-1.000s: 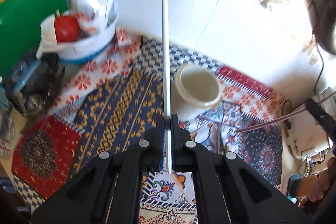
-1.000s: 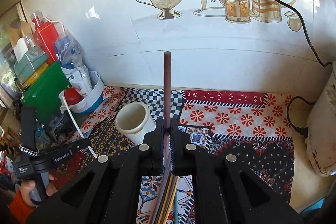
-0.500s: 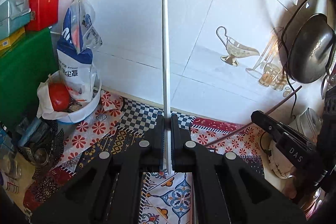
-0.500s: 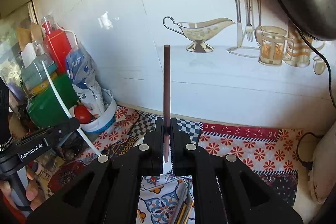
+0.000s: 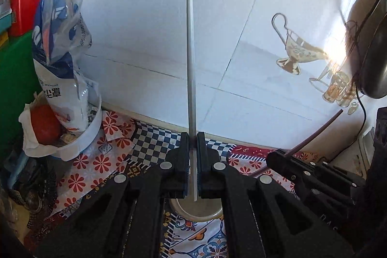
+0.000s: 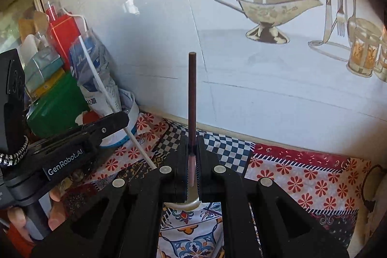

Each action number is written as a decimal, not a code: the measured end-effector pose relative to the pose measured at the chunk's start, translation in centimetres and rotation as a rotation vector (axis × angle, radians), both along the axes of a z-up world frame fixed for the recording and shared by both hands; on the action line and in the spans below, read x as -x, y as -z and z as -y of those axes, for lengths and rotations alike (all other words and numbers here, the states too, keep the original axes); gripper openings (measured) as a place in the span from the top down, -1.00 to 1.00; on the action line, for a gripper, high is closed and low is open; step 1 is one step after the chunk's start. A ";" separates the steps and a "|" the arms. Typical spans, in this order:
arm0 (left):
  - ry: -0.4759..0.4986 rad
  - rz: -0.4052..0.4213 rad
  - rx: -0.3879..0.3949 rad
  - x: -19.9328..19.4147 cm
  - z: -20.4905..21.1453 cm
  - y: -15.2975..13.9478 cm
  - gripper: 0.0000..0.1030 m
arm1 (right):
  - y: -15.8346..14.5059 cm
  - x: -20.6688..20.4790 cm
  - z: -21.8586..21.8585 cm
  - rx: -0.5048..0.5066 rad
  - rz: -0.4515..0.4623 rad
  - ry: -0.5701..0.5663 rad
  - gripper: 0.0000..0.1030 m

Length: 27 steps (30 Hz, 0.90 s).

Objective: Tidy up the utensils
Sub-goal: 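Lower the white stick into the cup with the left tool while the right tool inserts the pink stick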

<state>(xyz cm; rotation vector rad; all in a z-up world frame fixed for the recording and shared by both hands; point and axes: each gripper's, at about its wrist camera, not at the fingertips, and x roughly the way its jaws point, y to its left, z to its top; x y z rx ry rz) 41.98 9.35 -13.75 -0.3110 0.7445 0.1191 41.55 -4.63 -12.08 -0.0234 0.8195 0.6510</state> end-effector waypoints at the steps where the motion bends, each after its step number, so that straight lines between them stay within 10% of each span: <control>1: 0.003 -0.016 0.000 -0.4 0.1 0.7 0.94 | 0.7 -0.3 -0.2 0.004 -0.020 -0.006 0.91; 23: 0.017 -0.196 0.014 -1.5 0.0 6.2 0.93 | 3.8 -1.8 -1.3 0.108 -0.122 -0.036 0.88; 27: 0.012 -0.184 0.007 -0.4 0.1 5.2 0.80 | 3.2 -1.0 -1.0 0.124 -0.098 -0.029 0.39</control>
